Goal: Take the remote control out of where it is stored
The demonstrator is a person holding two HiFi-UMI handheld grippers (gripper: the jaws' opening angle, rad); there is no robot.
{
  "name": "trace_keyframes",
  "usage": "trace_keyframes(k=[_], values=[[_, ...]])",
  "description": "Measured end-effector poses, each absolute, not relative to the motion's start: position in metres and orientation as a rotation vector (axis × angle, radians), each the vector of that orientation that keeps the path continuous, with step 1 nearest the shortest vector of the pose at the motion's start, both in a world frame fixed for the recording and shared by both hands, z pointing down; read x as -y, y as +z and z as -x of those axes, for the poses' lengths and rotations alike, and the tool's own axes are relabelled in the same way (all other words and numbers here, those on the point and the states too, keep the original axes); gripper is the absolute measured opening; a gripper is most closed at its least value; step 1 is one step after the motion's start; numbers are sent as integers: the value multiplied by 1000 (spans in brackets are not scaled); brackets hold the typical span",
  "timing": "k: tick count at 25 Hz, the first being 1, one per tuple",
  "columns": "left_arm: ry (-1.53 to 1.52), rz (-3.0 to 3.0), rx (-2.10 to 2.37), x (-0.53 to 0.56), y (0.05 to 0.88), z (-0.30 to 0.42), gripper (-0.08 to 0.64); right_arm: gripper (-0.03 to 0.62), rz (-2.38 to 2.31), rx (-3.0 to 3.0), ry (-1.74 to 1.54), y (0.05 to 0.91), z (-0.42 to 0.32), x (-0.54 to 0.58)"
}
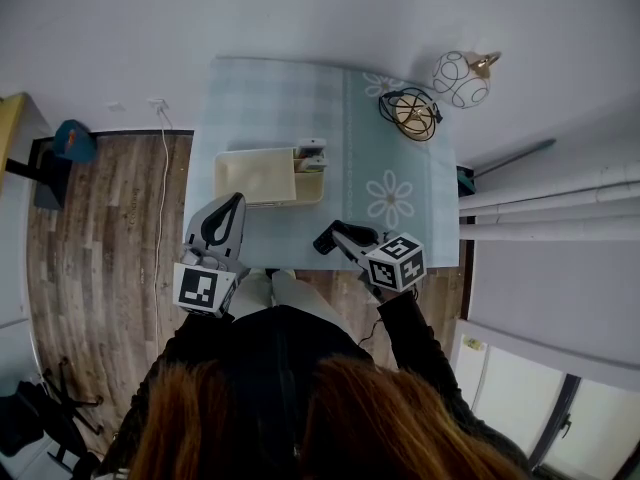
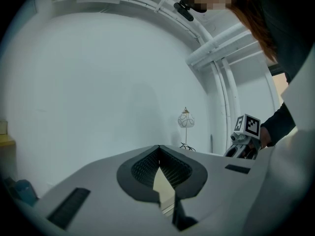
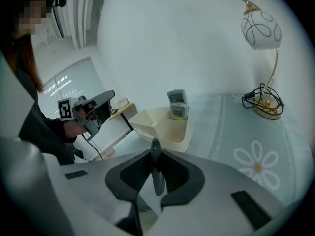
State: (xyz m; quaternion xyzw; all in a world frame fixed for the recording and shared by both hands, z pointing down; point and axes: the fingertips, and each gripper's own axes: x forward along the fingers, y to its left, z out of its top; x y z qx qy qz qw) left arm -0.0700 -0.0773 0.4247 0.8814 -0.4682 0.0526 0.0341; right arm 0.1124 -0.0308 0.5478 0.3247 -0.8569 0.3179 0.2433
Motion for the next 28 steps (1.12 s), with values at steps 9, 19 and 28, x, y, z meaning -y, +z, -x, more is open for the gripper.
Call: trace_keyframes(k=[9, 19, 28], values=[[176, -2696, 1451, 80, 428, 72, 6, 71, -886, 2333, 891, 557, -112, 40], [179, -2678, 1457, 86, 431, 71, 6, 84, -965, 2316, 914, 572, -124, 62], [203, -2669, 1461, 89, 436, 73, 6, 99, -1023, 2332, 933, 585, -126, 78]])
